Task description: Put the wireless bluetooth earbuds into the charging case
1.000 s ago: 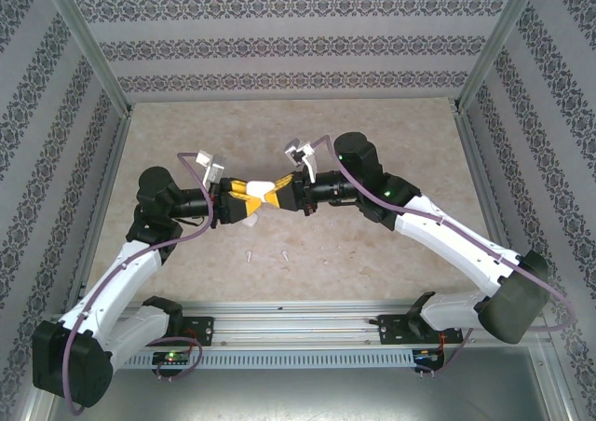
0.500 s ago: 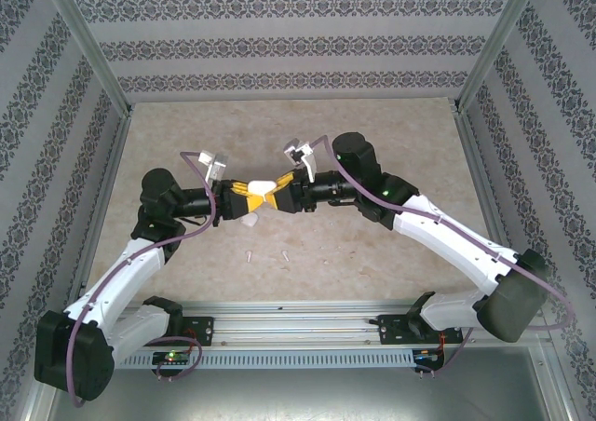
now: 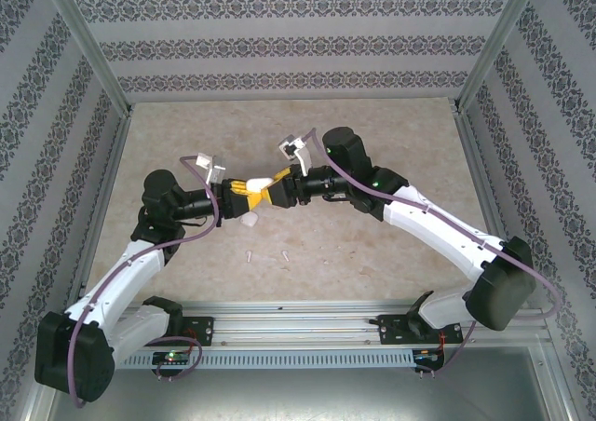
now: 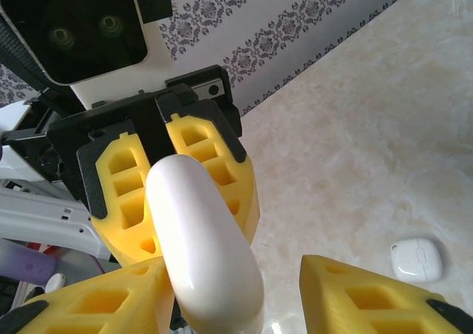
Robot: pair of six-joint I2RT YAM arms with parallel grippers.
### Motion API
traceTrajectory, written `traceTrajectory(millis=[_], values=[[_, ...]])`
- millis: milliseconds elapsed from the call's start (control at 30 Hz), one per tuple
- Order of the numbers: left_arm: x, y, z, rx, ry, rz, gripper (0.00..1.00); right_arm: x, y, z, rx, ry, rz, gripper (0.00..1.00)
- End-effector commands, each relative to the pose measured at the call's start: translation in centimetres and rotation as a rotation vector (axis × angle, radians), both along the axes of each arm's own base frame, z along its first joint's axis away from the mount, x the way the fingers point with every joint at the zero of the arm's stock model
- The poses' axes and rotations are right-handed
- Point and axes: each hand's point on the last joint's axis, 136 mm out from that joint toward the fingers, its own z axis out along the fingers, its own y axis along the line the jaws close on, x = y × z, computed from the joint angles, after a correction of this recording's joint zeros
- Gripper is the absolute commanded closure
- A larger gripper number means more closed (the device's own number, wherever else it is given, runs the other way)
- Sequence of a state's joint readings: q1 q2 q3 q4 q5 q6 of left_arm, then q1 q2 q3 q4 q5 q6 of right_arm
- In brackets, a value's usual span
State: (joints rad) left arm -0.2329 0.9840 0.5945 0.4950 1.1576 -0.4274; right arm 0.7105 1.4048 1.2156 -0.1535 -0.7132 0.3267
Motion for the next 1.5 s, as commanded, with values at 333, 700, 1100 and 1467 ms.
traceTrajectory(millis=[333, 700, 1100, 1467], values=[[-1.9, -0.6, -1.5, 0.06, -0.032, -0.093, 1.0, 3.7, -0.8, -0.2, 0.005, 0.051, -0.123, 0.5], [-1.5, -0.4, -2.7, 0.094, -0.008, -0.055, 1.0, 4.2, -1.0, -0.7, -0.017, 0.102, -0.159, 0.48], [0.5, 0.7, -5.6, 0.197, 0.064, 0.09, 1.0, 4.0, -2.2, -1.6, -0.088, 0.171, -0.248, 0.45], [1.1, 1.5, -7.2, 0.231, 0.085, 0.164, 1.0, 7.9, -6.7, -8.9, -0.322, 0.424, -0.53, 0.43]])
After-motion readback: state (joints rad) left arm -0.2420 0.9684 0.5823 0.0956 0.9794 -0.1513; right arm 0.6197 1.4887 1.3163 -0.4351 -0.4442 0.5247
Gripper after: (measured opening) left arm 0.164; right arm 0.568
